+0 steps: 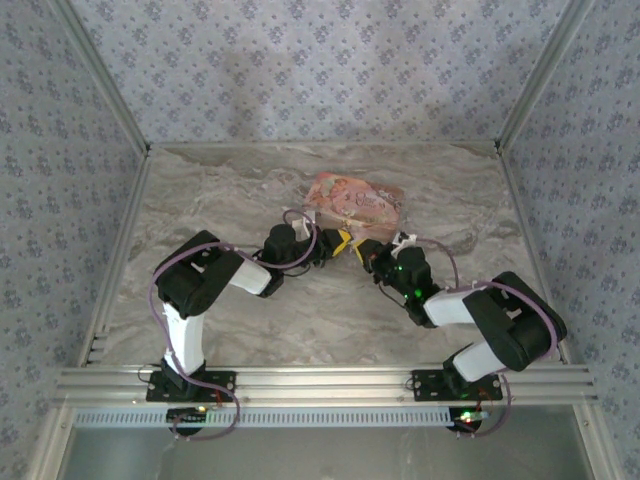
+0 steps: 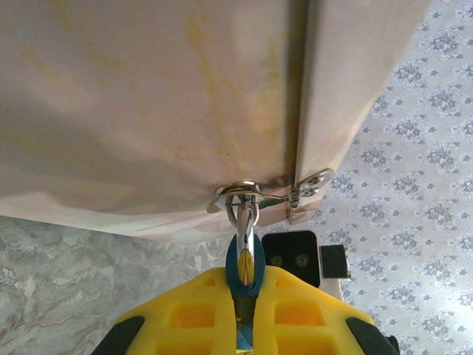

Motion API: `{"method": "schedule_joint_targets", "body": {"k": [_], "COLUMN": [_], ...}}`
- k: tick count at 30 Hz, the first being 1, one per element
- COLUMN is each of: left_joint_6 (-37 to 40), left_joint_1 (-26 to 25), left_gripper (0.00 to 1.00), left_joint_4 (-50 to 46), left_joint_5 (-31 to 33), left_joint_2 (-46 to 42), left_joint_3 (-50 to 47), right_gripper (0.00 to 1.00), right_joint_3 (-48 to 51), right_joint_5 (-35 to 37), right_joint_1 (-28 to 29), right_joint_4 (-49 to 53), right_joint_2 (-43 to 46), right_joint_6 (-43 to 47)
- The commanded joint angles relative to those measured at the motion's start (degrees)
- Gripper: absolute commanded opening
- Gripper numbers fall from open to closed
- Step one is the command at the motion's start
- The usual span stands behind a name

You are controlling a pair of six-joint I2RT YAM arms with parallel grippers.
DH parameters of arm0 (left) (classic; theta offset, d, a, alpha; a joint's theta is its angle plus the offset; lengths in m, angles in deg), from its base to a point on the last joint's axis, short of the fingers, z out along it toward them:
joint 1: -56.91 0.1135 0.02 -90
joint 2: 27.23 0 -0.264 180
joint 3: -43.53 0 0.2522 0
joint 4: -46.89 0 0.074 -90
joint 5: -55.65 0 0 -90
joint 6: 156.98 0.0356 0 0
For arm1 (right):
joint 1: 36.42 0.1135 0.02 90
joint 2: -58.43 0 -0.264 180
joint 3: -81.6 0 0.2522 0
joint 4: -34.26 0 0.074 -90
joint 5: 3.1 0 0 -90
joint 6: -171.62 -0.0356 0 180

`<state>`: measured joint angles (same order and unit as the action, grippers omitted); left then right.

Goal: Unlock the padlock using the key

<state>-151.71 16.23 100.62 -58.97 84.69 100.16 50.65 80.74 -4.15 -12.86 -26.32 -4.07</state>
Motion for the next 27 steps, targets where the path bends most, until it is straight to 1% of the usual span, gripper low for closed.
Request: {"method": "schedule_joint_targets", "body": {"k": [1, 8, 15, 20, 25, 27], "left_joint_6": [0.87, 0.88, 0.75, 0.79, 0.72, 0.54], "left_joint_1": [-1.33, -1.33, -1.41, -1.5, -1.48, -1.48], "left_gripper": [0.06, 0.06, 0.06, 0.06, 0.06, 0.06], "left_joint_4": [6.87, 7.0, 7.05, 7.22, 7.4, 7.75], "left_joint_5": [-0.7, -0.48, -0.73, -0.88, -1.17, -1.2], "left_joint_2": [-0.47, -0.44, -0.34, -0.36, -0.17, -0.04], "left_joint_3": [-0.04, 0.28, 0.37, 0.34, 0.5, 0.62], "right_gripper": [0.0, 0.0, 0.0, 0.0, 0.0, 0.0], "right_joint_3": [-0.77, -0.65, -1.03, -1.15, -1.36, -1.41], "right_joint_5": [3.94, 7.22, 8.48, 7.86, 7.69, 8.03], "right_joint_1": [1.94, 3.89, 3.6, 2.55, 2.88, 2.87], "right_joint_4": [3.34, 2.76, 2.09, -0.19, -2.74, -1.95], "right_joint_2": [1.55, 1.82, 1.73, 0.44, -1.03, -1.16], "right_joint_6": [1.34, 1.44, 0.82, -2.34, -5.47, -7.47]}}
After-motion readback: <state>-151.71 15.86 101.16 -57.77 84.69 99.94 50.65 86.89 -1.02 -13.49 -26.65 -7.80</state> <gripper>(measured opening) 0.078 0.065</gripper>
